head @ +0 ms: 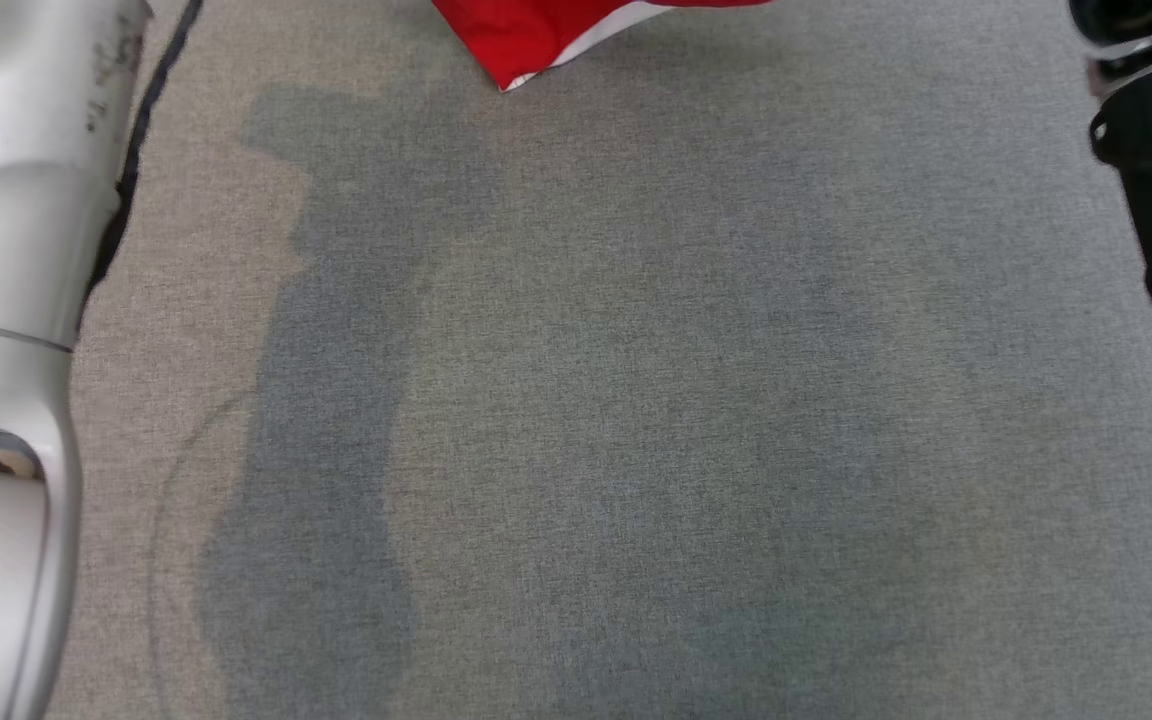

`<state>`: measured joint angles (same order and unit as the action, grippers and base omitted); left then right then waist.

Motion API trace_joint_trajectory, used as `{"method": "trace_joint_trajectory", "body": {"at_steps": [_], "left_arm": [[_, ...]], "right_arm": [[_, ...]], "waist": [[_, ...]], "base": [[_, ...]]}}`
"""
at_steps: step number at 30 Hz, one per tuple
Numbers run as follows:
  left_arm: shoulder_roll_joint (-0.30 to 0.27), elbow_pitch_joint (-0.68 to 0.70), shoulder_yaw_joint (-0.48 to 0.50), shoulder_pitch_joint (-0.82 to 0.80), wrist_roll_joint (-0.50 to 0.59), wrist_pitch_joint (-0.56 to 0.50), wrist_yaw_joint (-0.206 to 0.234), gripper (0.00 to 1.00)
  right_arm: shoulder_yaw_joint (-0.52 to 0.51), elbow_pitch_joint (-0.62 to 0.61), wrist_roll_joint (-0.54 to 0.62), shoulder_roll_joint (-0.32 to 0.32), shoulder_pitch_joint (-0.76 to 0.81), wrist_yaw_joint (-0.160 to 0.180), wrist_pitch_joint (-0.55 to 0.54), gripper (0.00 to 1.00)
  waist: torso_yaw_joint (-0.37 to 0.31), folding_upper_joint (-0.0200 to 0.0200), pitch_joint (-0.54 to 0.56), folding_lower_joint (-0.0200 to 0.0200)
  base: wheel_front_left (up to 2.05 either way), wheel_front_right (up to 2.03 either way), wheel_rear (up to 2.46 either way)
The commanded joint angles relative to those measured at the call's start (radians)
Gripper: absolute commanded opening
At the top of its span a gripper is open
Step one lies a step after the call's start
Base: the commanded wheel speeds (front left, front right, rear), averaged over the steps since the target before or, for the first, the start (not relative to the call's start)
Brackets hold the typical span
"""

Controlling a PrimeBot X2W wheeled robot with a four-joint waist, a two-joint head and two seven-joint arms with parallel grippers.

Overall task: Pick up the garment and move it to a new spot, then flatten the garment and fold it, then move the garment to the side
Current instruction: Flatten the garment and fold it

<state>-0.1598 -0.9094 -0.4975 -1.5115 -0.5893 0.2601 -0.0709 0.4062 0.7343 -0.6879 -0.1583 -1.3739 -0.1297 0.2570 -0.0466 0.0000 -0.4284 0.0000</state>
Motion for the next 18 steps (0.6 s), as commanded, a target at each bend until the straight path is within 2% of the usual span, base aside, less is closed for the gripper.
{"method": "trace_joint_trajectory", "body": {"at_steps": [1,5,9,13,18], "left_arm": [[0.007,-0.024,0.001,-0.005,-0.004,0.004,-0.007,0.00],[0.034,-0.132,0.003,0.052,-0.023,0.004,-0.030,0.00],[0.044,-0.152,0.035,0.130,-0.039,0.003,-0.043,0.00],[0.035,-0.101,0.092,0.273,-0.025,0.003,-0.045,0.00],[0.014,0.038,0.179,0.510,0.041,0.003,-0.045,0.00]], "right_arm": [[0.011,0.022,-0.012,0.005,0.004,-0.002,0.009,0.00],[0.053,0.076,-0.028,0.017,0.041,-0.002,0.010,0.00],[0.087,0.060,-0.042,0.008,0.106,-0.002,0.010,0.00],[0.095,0.007,-0.048,-0.018,0.235,-0.002,0.010,0.00],[0.061,-0.080,-0.043,-0.014,0.436,-0.002,0.010,0.00]], "waist": [[0.003,0.0000,-0.003,0.0000],[0.015,0.0000,-0.017,0.0000],[0.022,0.0000,-0.048,0.0000],[0.028,0.0000,-0.043,0.0000],[0.017,0.0000,-0.005,0.0000]], "base": [[0.00,0.00,0.00],[0.00,0.00,0.00],[0.00,0.00,0.00],[0.00,0.00,0.00],[0.00,0.00,0.00]]}}
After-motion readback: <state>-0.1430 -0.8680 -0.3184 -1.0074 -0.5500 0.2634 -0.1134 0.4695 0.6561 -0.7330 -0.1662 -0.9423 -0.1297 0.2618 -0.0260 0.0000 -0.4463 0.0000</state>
